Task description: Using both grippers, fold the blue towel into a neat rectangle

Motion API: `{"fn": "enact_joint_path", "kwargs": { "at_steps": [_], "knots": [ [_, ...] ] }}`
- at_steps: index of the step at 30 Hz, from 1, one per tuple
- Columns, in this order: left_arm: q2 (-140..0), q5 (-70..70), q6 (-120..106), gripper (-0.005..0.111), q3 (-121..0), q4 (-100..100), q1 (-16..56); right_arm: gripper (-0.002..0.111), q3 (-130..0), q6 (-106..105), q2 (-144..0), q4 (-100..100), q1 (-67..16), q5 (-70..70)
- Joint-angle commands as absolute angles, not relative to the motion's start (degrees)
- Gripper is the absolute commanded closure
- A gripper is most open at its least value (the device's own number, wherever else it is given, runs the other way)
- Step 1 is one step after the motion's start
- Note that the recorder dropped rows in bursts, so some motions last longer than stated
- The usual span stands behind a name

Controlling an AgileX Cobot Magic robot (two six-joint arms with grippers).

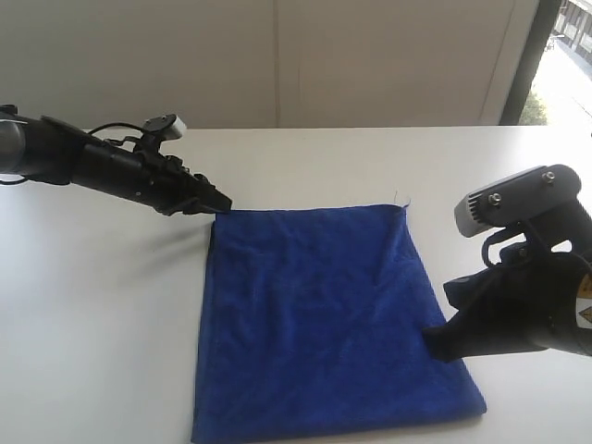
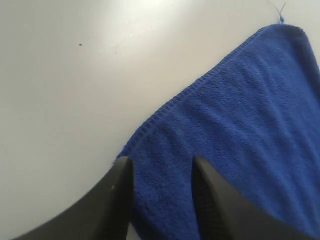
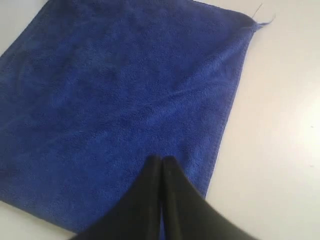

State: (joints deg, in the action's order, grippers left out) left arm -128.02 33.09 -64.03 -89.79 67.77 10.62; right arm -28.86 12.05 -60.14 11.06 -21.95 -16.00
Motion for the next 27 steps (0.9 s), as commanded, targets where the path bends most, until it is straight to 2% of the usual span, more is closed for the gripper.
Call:
{"fn": "enact_joint_path", "kwargs": {
  "at_steps": [1,27],
  "knots": [
    [-128.5,32.4,-64.9,0.063,-90.1,68.0,10.8,0.108,-28.6,12.3,-60.1,11.2,-21.7,-15.2],
    [-130.4,25.4,-65.7,0.063,-90.1,69.7,12.7,0.108,-28.6,12.3,-60.1,11.2,-21.7,-15.2]
  ]
}}
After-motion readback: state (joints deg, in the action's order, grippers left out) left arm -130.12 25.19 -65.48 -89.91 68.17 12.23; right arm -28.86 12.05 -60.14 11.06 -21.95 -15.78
